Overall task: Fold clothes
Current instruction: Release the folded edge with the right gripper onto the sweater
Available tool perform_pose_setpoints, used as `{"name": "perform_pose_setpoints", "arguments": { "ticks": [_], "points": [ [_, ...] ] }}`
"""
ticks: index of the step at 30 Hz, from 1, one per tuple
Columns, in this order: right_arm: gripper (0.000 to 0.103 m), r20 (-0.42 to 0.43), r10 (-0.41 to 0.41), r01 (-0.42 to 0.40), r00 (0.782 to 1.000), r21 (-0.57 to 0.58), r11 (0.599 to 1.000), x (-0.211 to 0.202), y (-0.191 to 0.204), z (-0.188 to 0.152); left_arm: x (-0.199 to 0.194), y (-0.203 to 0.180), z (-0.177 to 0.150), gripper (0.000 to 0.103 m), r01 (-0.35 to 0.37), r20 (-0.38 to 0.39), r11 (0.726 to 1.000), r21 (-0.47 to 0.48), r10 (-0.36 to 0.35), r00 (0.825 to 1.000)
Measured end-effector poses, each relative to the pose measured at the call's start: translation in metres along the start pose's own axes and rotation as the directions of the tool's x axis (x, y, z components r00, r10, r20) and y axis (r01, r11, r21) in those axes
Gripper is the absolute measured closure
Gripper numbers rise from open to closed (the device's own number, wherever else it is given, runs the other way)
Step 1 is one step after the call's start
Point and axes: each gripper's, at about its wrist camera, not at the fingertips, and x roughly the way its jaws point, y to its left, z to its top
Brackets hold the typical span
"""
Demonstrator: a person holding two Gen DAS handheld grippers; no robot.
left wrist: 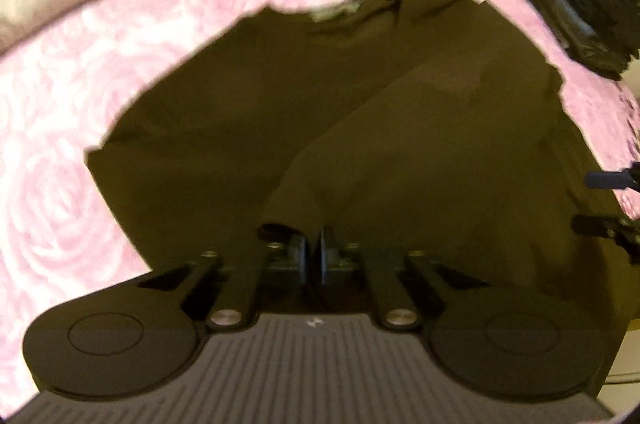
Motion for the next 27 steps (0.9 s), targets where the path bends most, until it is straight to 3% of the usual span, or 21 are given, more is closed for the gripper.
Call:
{"name": "perform_pose_setpoints", "arguments": {
  "ticks": [2,4,6,10,12,16,18,23,27],
  "points": [
    [0.013,0.003,-0.002,0.002,1.000,0.005,1.000,-0.003,-0.004,0.000,-0.018,0.011,-0.003,0.098,-0.047,0.038,0.998,-0.036,0.048,0.998],
    [0.013,0.004,-0.003,0.003,1.000,0.011,1.000,-0.007,-0.008,-0.001,-0.021,0.025,-0.006,0.098,-0.083,0.022,0.992,-0.096,0.086,0.996],
    [0.013,-0.013,-0.001,0.002,1.000,0.024,1.000,-0.003,-0.012,-0.002,-0.017,0.036,-0.011,0.090,-0.112,-0.018,0.982,-0.153,0.110,0.994],
    [0.013,-0.081,0.010,-0.004,0.997,0.073,0.997,0.004,-0.027,-0.009,-0.021,0.023,-0.026,0.060,-0.150,-0.040,0.981,-0.120,0.146,0.988],
    [0.013,-0.112,0.014,-0.001,0.994,0.121,0.993,0.004,-0.039,-0.015,-0.027,0.016,-0.040,0.058,-0.154,-0.046,0.980,-0.126,0.149,0.988],
    [0.013,-0.178,0.020,0.027,0.984,0.259,0.966,-0.003,-0.077,-0.037,-0.044,-0.014,-0.084,0.058,-0.152,-0.068,0.984,-0.098,0.145,0.987],
    [0.013,-0.152,0.054,-0.006,0.987,0.298,0.955,-0.013,-0.095,-0.047,-0.051,-0.040,-0.110,0.058,-0.125,-0.077,0.989,-0.080,0.119,0.990],
    [0.013,-0.171,0.056,-0.018,0.984,0.219,0.976,-0.034,-0.122,-0.067,-0.056,-0.112,-0.174,0.054,-0.057,-0.121,0.997,0.045,0.062,0.991],
    [0.013,-0.190,-0.011,0.054,0.982,0.225,0.973,-0.055,-0.148,-0.091,-0.057,-0.154,-0.217,0.048,-0.078,-0.155,0.982,0.174,0.105,0.982]
  ]
}}
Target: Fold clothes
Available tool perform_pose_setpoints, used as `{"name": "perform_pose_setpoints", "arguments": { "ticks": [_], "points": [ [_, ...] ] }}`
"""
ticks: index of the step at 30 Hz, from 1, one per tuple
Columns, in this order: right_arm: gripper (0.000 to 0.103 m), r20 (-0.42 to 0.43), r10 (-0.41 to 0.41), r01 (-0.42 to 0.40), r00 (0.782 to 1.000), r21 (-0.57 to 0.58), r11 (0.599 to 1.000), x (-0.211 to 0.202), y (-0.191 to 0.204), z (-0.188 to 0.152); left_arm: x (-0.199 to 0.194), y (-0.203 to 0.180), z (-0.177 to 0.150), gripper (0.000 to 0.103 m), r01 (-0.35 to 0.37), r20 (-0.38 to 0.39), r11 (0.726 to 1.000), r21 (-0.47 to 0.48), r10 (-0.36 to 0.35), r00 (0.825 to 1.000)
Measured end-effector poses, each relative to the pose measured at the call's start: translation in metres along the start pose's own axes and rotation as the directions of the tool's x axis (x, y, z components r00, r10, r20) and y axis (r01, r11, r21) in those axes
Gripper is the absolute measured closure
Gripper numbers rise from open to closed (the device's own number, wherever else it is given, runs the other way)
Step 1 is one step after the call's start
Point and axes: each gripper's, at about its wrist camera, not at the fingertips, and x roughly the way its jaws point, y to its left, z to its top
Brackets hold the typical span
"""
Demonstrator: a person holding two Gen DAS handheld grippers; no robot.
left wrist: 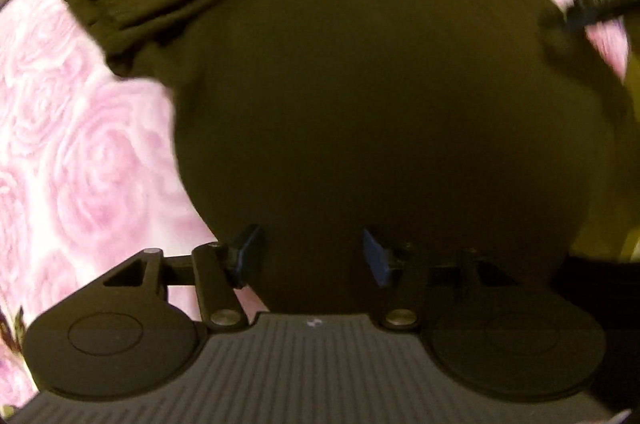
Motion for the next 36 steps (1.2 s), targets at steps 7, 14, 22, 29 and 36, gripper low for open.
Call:
{"name": "perform_pose_setpoints", "arguments": {
  "ticks": [7,14,22,29,36],
  "points": [
    [0.013,0.039,-0.143,0.139,0.989,0.092,0.986,-0.040,-0.005,-0.050,-0.029,-0.032,-0.069,0.046,-0.035,0.035,0.979,0.203,0.028,0.999],
    [0.013,0.060,-0.105,0.101,0.993,0.065,0.993,-0.065,0.037,-0.129,-0.048,-0.068,-0.144,0.037,-0.171,0.132,0.808,0.564,0.116,0.984],
    [0.013,0.031,-0.041,0.043,0.999,-0.070,0.997,-0.074,0.076,-0.175,-0.028,-0.098,-0.187,0.036,-0.355,0.329,0.418,0.836,0.135,0.935],
    [0.013,0.060,-0.049,0.051,0.997,-0.043,0.998,-0.082,0.068,-0.177,-0.003,-0.107,-0.207,0.039,-0.370,0.369,0.062,0.927,0.022,0.929],
    [0.013,0.074,-0.072,0.070,0.995,0.035,0.997,-0.093,0.054,-0.177,-0.018,-0.101,-0.200,0.084,-0.326,0.333,0.074,0.943,-0.130,0.934]
  ]
}}
